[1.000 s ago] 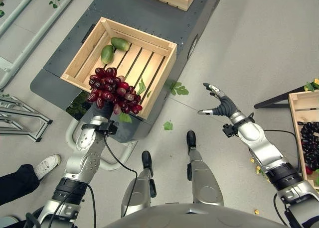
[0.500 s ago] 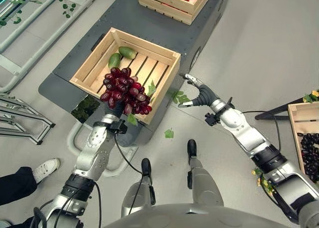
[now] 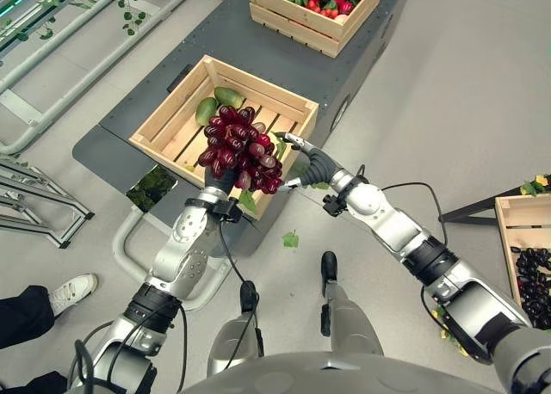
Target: Pick up the fruits from the basket on one side to the basket on the other side
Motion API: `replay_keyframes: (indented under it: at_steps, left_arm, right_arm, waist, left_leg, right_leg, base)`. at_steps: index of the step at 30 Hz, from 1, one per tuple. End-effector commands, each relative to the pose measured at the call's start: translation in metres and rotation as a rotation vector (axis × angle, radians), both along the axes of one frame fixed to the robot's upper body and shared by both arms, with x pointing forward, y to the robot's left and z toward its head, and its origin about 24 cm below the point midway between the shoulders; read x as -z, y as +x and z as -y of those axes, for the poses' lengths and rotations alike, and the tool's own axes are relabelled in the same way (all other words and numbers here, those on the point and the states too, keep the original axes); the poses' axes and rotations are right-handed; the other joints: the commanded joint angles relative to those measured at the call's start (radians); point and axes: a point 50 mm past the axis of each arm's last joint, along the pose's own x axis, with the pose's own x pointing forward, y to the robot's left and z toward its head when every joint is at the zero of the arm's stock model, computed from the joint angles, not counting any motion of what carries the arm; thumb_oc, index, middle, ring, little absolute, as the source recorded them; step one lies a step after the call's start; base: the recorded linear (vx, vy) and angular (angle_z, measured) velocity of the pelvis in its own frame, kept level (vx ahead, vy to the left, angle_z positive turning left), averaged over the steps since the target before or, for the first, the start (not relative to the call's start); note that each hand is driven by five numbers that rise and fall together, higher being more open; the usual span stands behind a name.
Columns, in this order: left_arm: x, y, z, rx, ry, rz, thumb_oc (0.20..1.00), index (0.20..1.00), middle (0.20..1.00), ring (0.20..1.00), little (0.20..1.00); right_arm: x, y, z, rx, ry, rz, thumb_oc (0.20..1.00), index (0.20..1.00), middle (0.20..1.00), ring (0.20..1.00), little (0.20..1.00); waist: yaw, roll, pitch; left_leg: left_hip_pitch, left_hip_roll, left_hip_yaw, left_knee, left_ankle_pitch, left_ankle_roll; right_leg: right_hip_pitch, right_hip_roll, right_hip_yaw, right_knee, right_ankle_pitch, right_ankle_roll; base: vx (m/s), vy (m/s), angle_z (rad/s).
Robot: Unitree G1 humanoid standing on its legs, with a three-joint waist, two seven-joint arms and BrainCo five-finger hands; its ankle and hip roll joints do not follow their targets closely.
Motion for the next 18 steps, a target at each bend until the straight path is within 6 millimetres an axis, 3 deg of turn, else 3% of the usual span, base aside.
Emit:
replay_keyframes:
  at_steps: [1,2,18]
  left_arm:
    - [-0.04,0.006,0.024,0.085,-0.03,0.19,0.2,0.2,0.2,0.2,0.2]
    - [-0.041,0.007,0.029,0.095,-0.033,0.191,0.2,0.2,0.2,0.2,0.2]
    - [-0.039,0.006,0.052,0.161,-0.041,0.169,0.2,0.2,0.2,0.2,0.2]
  right_arm:
    - [-0.03,0.01,-0.022,-0.036,0.094,0.075,1.0,1.0,1.0,1.0,1.0]
    - [-0.023,0.011,-0.027,-0.029,0.133,0.019,1.0,1.0,1.0,1.0,1.0]
    - [-0.024,0.009,-0.048,-0.055,0.216,-0.04,1.0,1.0,1.0,1.0,1.0]
  waist:
    - [0.026,-0.013,-0.03]
    - [0.029,-0.016,-0.031]
    - [0.045,-0.032,-0.034]
  left_leg:
    - [-0.077,-0.042,-0.046,0.026,-0.041,0.049]
    - [-0.078,-0.043,-0.047,0.026,-0.041,0.049]
    - [-0.078,-0.041,-0.054,0.026,-0.04,0.05]
  right_leg:
    - [0.107,0.015,-0.044,0.003,-0.213,0.063]
    - [0.107,0.015,-0.046,0.003,-0.212,0.063]
    - [0.11,0.017,-0.056,0.003,-0.211,0.064]
  base:
    - [0.0,-0.001,0.06]
    - [0.0,0.0,0.0]
    - [0.0,-0.001,0.01]
